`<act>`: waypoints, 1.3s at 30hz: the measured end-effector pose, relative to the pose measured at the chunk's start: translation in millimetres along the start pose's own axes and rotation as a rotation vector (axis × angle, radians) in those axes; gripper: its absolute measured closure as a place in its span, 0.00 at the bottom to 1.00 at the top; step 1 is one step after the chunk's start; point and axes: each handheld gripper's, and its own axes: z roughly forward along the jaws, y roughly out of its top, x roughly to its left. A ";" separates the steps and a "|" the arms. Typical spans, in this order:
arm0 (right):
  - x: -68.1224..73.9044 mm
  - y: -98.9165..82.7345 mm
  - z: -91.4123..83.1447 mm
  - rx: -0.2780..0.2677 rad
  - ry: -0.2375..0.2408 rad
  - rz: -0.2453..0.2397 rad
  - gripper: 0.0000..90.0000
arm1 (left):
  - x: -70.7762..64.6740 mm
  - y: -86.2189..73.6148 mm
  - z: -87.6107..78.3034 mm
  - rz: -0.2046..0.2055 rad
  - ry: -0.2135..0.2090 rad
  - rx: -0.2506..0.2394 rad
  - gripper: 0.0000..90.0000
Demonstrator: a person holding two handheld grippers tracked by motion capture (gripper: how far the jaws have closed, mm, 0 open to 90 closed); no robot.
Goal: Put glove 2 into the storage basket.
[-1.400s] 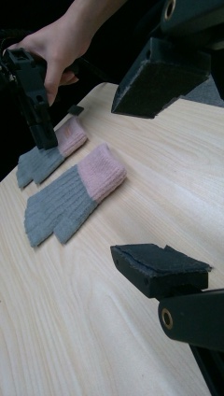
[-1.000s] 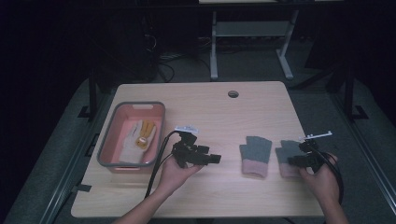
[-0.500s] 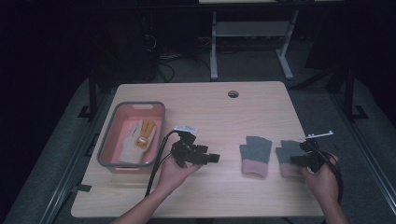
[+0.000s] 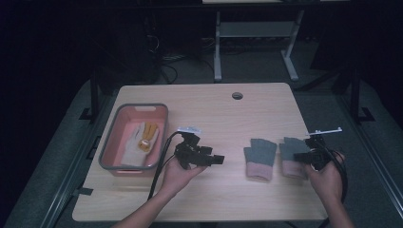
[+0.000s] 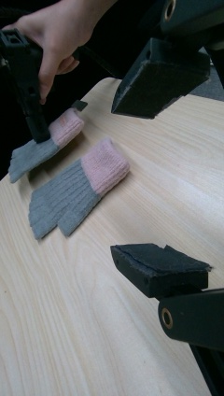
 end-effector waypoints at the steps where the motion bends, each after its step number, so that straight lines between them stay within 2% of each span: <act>1: 7.5 3.7 -1.4 0.003 0.011 0.007 0.96 | -1.5 0.4 0.8 0.002 0.000 0.004 0.30; 2: 7.5 3.7 -1.4 0.003 0.011 0.007 0.96 | -1.5 0.4 0.8 0.002 0.000 0.004 0.30; 3: 15.8 7.5 -1.8 0.004 0.023 0.011 0.96 | -2.5 0.9 1.5 0.004 -0.005 0.001 0.30; 4: 15.8 7.5 -1.8 0.004 0.023 0.011 0.96 | -2.5 0.9 1.5 0.004 -0.005 0.001 0.30; 5: 22.3 10.8 -1.2 0.005 0.034 0.006 0.96 | -3.5 1.2 1.8 0.007 -0.005 0.002 0.30; 8: 27.7 13.1 -0.3 0.003 0.042 0.001 0.96 | -4.0 1.4 2.3 0.007 -0.010 0.004 0.30; 10: 36.3 16.5 1.3 0.010 0.054 -0.011 0.96 | -4.3 1.2 2.8 0.010 -0.007 0.006 0.30; 14: 44.5 19.3 3.6 0.014 0.069 -0.006 0.96 | -5.3 0.8 3.1 0.013 -0.002 0.010 0.30; 15: 50.3 21.1 5.4 0.010 0.078 -0.011 0.96 | -5.7 0.8 2.9 0.014 -0.002 0.008 0.30; 21: 63.1 25.0 11.4 0.016 0.101 -0.019 0.96 | -5.9 -0.4 2.6 0.015 -0.001 0.005 0.30; 35: 84.9 26.2 25.8 0.044 0.117 -0.019 0.95 | -6.5 -2.6 5.3 0.020 -0.003 0.019 0.30; 39: 86.7 25.8 28.0 0.047 0.117 -0.021 0.95 | -6.8 -2.7 6.4 0.019 0.000 0.019 0.30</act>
